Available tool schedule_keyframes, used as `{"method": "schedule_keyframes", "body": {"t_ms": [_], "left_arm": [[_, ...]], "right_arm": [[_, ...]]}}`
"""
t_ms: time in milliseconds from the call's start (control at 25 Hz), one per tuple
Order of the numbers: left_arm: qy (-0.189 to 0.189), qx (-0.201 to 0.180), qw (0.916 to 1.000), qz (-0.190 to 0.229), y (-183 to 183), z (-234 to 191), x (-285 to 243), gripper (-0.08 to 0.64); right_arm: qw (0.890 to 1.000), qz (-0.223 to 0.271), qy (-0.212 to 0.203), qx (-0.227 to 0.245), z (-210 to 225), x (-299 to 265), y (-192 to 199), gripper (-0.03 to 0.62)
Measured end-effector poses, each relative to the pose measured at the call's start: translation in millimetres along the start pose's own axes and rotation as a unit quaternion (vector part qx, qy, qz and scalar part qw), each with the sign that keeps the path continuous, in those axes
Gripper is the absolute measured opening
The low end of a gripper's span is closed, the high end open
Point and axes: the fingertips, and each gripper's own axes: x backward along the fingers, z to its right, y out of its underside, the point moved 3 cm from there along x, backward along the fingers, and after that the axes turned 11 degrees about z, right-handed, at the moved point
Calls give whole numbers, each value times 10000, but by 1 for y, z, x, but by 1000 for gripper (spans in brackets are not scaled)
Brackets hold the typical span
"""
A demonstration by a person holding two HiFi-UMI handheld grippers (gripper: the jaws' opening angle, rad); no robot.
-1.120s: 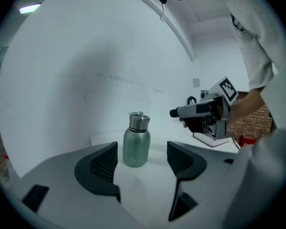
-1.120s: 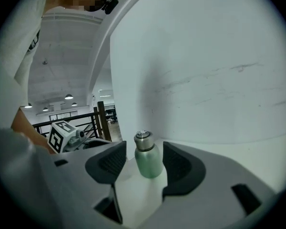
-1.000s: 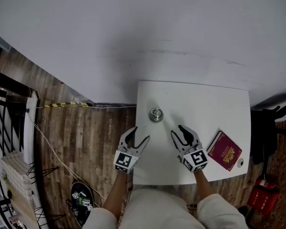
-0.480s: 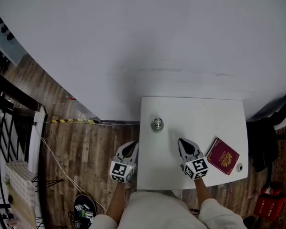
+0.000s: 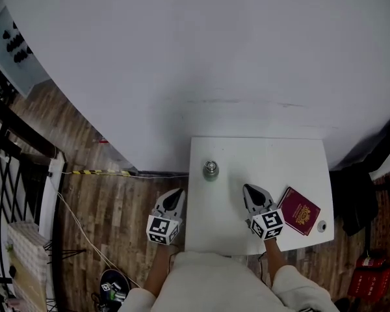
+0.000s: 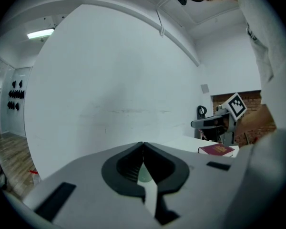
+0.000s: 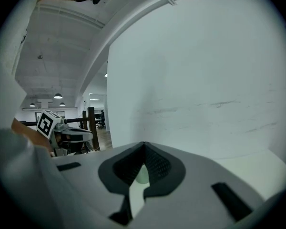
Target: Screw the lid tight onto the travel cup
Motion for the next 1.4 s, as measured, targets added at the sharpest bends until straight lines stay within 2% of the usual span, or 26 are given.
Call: {"method": "schedule_keyframes", "body": {"t_ms": [560,1400], "left_arm": [[-119,-142,9997,130,-23,6,9,8],[-132,-185,9995,211,-27,16,14,8]], "right_arm": [[9996,169,-43,218,-8,10,-21,-2],[9992,297,7,266,-12,22,-26,-2]]}}
